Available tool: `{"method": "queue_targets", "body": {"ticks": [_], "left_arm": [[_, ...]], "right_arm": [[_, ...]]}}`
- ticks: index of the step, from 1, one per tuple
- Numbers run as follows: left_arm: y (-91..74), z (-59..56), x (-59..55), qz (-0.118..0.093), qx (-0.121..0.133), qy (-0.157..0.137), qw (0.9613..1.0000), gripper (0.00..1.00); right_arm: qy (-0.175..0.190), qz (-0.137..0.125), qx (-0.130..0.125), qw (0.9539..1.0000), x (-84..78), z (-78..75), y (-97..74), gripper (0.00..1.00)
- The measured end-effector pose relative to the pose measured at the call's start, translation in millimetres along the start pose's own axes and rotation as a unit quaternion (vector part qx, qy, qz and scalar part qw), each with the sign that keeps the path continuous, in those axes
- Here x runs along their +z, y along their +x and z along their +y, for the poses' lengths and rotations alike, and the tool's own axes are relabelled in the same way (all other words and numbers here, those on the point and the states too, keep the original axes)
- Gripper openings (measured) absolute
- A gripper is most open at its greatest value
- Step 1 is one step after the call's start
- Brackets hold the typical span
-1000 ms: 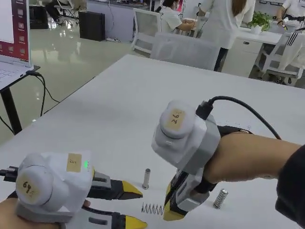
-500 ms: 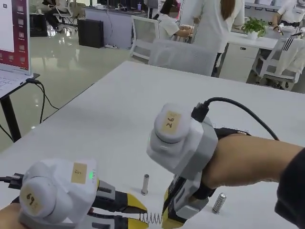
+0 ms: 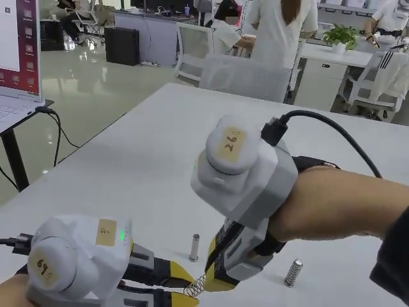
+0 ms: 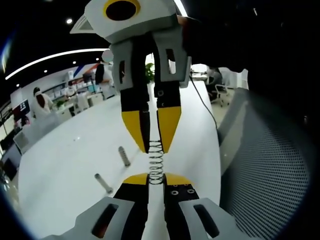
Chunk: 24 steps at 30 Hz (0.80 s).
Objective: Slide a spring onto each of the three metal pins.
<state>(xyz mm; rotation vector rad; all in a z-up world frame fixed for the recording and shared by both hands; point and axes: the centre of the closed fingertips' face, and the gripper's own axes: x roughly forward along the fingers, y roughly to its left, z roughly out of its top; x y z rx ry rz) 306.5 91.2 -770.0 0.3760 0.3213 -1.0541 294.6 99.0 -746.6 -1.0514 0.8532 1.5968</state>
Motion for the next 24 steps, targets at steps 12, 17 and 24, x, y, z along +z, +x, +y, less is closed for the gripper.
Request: {"method": "queue_targets", "body": {"ticks": [12,17,24], "left_arm": [[-0.6,2.0,2.2,-0.012,0.002,-0.025,0.9996,0.02],[0.4,-0.2,0.9,-0.011,-0.003,-0.027,0.9996,0.02],[-0.4,0.7,2.8,-0.018,-0.001,-0.034,0.9993,0.02]], "right_arm": [[-0.022,-0.029,-0.007,0.9993,15.8,-1.8,-1.9,0.08],[-0.032,-0.021,0.0,0.9993,12.8,0.5,1.9,0.12],[-0.027,-0.019,0.009,0.9994,10.9,0.3,9.4,0.12]]}}
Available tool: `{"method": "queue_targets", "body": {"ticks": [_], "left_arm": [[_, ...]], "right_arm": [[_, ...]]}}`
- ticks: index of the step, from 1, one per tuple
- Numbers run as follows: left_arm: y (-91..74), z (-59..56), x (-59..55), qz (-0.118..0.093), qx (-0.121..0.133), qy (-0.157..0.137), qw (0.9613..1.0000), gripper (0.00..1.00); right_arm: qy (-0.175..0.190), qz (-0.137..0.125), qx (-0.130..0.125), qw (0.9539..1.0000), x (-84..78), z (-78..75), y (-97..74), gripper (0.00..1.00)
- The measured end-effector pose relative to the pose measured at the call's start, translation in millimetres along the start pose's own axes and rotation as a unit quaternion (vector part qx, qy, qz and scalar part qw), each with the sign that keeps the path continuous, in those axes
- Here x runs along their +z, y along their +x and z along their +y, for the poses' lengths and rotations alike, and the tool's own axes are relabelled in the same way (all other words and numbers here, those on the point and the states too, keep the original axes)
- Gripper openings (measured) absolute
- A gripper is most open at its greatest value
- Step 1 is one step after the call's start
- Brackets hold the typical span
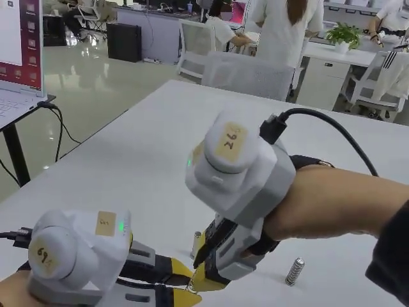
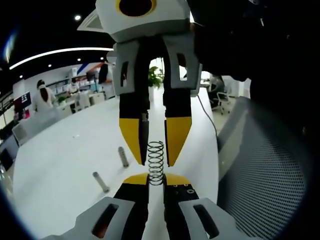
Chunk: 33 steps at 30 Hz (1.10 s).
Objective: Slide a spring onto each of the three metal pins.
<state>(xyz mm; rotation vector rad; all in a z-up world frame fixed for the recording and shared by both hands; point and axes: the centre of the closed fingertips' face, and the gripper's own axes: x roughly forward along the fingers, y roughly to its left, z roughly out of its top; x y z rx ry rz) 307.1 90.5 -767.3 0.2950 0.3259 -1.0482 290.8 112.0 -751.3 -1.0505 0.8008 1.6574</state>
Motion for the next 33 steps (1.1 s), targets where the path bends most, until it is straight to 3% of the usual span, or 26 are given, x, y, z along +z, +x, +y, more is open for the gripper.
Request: {"method": "queue_targets", "body": {"ticks": [5,14,22,33], "left_arm": [[-1.1,2.3,3.6,-0.013,0.001,-0.015,0.9998,0.02],[-1.1,1.9,5.5,-0.014,-0.001,-0.025,0.9996,0.02],[-3.3,9.9,3.1,-0.021,0.012,-0.02,0.9995,0.03],[-10.3,22.0,-9.1,-0.016,0.039,-0.038,0.9984,0.17]], "right_arm": [[0.003,0.002,0.002,1.0,-2.0,-1.3,4.0,0.11],[0.007,0.003,0.003,1.0,-3.1,-4.1,5.6,0.09],[0.016,0.001,-0.004,0.9999,-0.6,-13.0,4.9,0.08],[0.032,0.001,-0.024,0.9992,-6.8,-32.3,-3.3,0.08]]}}
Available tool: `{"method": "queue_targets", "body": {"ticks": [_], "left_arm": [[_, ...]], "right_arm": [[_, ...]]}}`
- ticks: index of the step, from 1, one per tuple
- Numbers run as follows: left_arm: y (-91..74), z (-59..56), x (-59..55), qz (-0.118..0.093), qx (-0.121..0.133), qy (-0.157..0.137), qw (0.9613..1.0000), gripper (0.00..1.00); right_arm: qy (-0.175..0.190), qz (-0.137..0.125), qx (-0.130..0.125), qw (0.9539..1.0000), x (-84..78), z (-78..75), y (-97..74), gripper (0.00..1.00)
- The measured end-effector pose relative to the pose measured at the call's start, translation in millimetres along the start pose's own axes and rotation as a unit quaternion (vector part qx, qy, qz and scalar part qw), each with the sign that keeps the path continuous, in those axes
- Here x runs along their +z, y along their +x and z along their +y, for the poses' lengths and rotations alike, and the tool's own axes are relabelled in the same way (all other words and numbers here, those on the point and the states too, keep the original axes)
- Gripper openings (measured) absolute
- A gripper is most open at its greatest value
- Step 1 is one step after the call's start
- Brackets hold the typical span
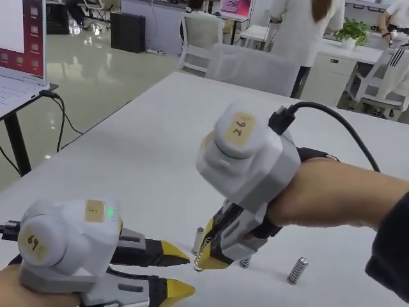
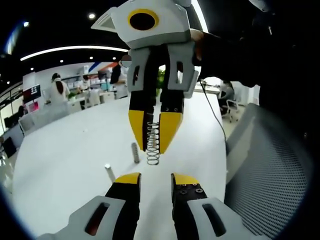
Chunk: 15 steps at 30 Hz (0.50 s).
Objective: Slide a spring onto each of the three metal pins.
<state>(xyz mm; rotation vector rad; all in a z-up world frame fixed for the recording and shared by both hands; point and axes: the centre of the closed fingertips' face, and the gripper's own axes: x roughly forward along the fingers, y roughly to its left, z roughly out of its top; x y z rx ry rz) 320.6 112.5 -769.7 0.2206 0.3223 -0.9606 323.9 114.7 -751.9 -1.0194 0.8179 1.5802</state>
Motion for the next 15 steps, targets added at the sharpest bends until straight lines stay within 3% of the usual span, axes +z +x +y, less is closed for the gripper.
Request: {"method": "queue_targets", "body": {"ticks": [15], "left_arm": [[-10.7,11.3,-5.0,-0.014,0.041,-0.033,0.9985,0.4]], "right_arm": [[0.024,0.004,-0.044,0.9987,-7.4,-39.7,1.7,0.08]]}}
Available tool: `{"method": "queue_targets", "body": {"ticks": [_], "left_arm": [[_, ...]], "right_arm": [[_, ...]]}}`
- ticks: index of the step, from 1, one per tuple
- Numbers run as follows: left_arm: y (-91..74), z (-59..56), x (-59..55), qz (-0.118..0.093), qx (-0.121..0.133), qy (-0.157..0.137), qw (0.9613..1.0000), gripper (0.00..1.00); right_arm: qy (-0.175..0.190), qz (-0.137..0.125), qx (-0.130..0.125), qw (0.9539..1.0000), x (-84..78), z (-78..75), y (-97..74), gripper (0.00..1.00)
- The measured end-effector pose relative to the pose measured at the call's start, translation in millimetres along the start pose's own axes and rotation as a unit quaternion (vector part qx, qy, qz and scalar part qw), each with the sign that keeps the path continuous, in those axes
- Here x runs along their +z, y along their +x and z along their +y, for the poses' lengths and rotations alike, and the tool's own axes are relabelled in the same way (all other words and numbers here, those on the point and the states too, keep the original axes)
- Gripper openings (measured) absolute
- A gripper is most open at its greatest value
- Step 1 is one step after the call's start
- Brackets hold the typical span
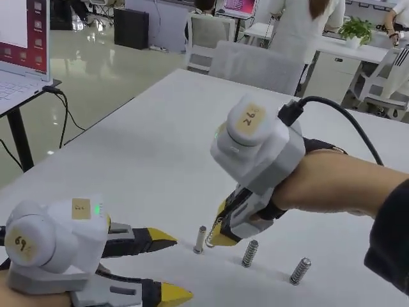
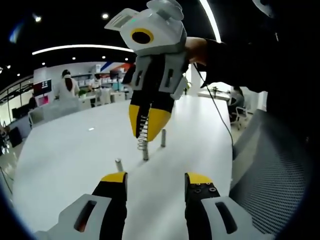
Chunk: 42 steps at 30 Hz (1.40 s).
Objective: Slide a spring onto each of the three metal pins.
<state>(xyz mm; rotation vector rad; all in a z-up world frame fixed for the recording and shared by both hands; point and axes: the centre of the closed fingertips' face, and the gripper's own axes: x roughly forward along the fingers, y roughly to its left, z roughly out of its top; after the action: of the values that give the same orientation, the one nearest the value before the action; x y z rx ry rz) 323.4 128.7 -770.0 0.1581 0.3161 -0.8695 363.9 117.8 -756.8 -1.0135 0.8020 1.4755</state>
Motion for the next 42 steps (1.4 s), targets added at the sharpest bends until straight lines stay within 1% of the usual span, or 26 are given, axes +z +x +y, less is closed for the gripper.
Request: {"method": "queue_targets", "body": {"ticks": [2,5,9,13,17,24,29,35,42], "left_arm": [[-1.2,2.2,0.1,-0.002,0.005,-0.003,1.0,0.41],[-1.8,2.6,1.5,-0.006,0.01,-0.006,0.9999,0.43],[0.0,-1.6,1.8,-0.006,0.006,-0.005,1.0,0.45],[0.6,-1.6,0.1,-0.003,0.006,-0.007,1.0,0.47],[1.8,-2.3,-0.7,-0.002,0.005,-0.008,0.9999,0.48],[3.0,-1.9,-2.0,-0.002,0.004,-0.009,0.9999,0.49],[4.1,-2.8,-3.2,0.0,0.001,-0.009,1.0,0.48],[4.7,-3.0,-4.2,0.0,-0.001,-0.009,1.0,0.47],[5.4,-2.3,-6.6,0.002,-0.003,-0.01,0.9999,0.46]], "right_arm": [[0.002,0.001,-0.005,1.0,1.1,-5.5,2.2,0.08],[0.002,0.004,-0.015,0.9999,2.9,-15.2,6.3,0.08],[0.002,0.009,-0.026,0.9996,5.6,-27.7,11.6,0.08],[0.007,0.007,-0.026,0.9996,8.3,-35.4,18.2,0.08],[0.003,0.021,-0.034,0.9992,2.7,-42.7,27.4,0.08],[0.002,0.033,-0.024,0.9992,-4.3,-44.6,37.4,0.08],[0.004,0.035,-0.024,0.9991,-5.5,-47.3,40.5,0.08],[0.005,0.038,-0.02,0.9991,-5.7,-46.3,45.0,0.08],[0.011,0.046,-0.011,0.9988,-10.0,-47.6,57.1,0.08]]}}
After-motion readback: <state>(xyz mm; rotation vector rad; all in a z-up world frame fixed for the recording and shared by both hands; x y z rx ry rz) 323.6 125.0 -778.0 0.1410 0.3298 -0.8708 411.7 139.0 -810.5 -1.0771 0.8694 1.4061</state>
